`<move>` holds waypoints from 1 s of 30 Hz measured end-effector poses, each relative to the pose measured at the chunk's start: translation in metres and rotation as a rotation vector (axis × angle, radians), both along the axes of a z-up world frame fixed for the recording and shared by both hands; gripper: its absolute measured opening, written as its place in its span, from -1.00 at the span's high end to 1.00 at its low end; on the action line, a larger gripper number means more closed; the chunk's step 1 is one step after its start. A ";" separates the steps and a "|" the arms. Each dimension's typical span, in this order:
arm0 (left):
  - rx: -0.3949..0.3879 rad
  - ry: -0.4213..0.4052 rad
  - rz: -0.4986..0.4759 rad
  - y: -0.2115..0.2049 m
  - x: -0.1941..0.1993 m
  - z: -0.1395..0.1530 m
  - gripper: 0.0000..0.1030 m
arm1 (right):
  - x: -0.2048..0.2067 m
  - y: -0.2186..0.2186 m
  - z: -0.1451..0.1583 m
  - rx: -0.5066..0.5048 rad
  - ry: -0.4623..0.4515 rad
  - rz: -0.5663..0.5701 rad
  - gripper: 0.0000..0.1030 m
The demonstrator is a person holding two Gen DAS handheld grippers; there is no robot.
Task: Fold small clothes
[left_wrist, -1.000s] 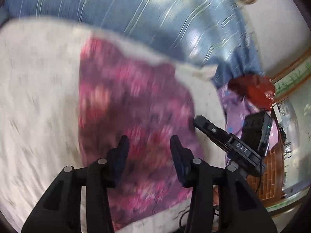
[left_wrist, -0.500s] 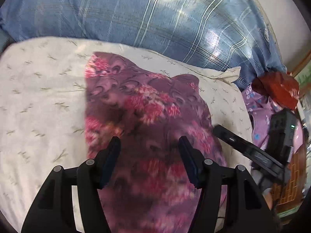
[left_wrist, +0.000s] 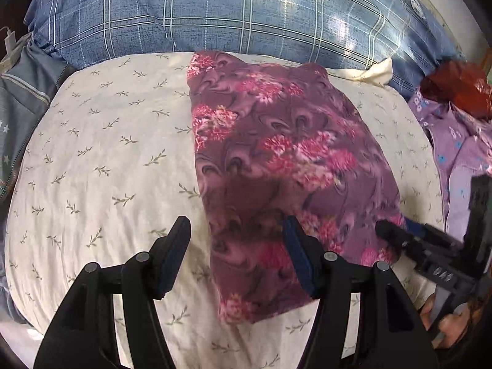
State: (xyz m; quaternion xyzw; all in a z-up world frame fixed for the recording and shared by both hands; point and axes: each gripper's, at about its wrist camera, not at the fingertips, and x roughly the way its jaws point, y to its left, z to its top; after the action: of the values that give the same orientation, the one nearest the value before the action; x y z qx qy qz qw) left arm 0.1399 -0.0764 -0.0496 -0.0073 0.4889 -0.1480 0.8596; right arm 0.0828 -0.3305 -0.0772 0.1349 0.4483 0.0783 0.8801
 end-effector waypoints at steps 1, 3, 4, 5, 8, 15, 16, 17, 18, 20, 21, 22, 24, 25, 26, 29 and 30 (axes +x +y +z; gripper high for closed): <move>0.001 -0.005 -0.001 0.000 -0.002 0.001 -0.19 | -0.003 0.000 0.005 -0.001 -0.010 0.000 -0.09; 0.004 -0.016 -0.002 -0.001 -0.006 0.003 -0.19 | -0.005 0.000 0.011 -0.003 -0.026 -0.001 -0.09; 0.004 -0.015 -0.005 -0.002 -0.007 0.003 -0.19 | -0.008 0.000 0.013 -0.006 -0.032 -0.002 -0.11; 0.003 -0.010 -0.010 -0.003 -0.007 0.001 -0.23 | -0.009 0.000 0.013 -0.009 -0.030 -0.001 -0.14; 0.008 0.020 0.003 -0.002 -0.011 -0.009 -0.50 | -0.009 0.000 0.001 -0.024 0.009 -0.008 -0.26; -0.079 0.134 -0.004 0.012 -0.009 -0.038 -0.60 | -0.009 0.002 -0.009 -0.045 0.016 -0.003 -0.38; -0.096 0.131 -0.008 0.014 -0.010 -0.034 -0.60 | -0.011 -0.001 -0.004 -0.020 -0.006 -0.010 -0.38; -0.118 0.122 -0.008 0.018 -0.010 -0.029 -0.60 | -0.011 -0.007 0.001 0.007 -0.025 -0.021 -0.38; -0.152 0.106 -0.005 0.024 -0.010 -0.022 -0.60 | -0.010 -0.011 0.005 0.026 -0.035 -0.030 -0.38; -0.192 0.093 0.017 0.033 -0.004 -0.013 -0.60 | -0.005 -0.020 0.013 0.052 -0.050 -0.055 -0.38; -0.210 0.091 0.029 0.037 0.000 -0.010 -0.60 | 0.000 -0.024 0.015 0.062 -0.052 -0.066 -0.38; -0.222 0.093 0.041 0.039 0.004 -0.008 -0.60 | 0.007 -0.027 0.017 0.076 -0.051 -0.073 -0.38; -0.240 0.119 0.069 0.043 0.019 -0.010 -0.61 | 0.024 -0.029 0.018 0.117 -0.042 -0.070 -0.41; -0.249 0.137 0.074 0.043 0.025 -0.013 -0.61 | 0.035 -0.029 0.016 0.131 -0.031 -0.076 -0.41; -0.265 0.166 0.082 0.042 0.032 -0.017 -0.60 | 0.043 -0.028 0.014 0.144 -0.024 -0.081 -0.41; -0.299 0.206 0.083 0.036 0.043 -0.023 -0.60 | 0.077 -0.022 0.004 0.183 -0.001 -0.082 -0.41; -0.295 0.203 0.080 0.033 0.044 -0.023 -0.60 | 0.092 -0.020 0.000 0.166 0.025 -0.088 -0.41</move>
State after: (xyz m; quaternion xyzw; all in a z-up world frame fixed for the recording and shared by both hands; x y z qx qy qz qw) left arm 0.1838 -0.0432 -0.0726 -0.1674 0.5454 -0.1823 0.8008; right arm 0.1749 -0.3501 -0.0772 0.2280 0.4450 0.0749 0.8628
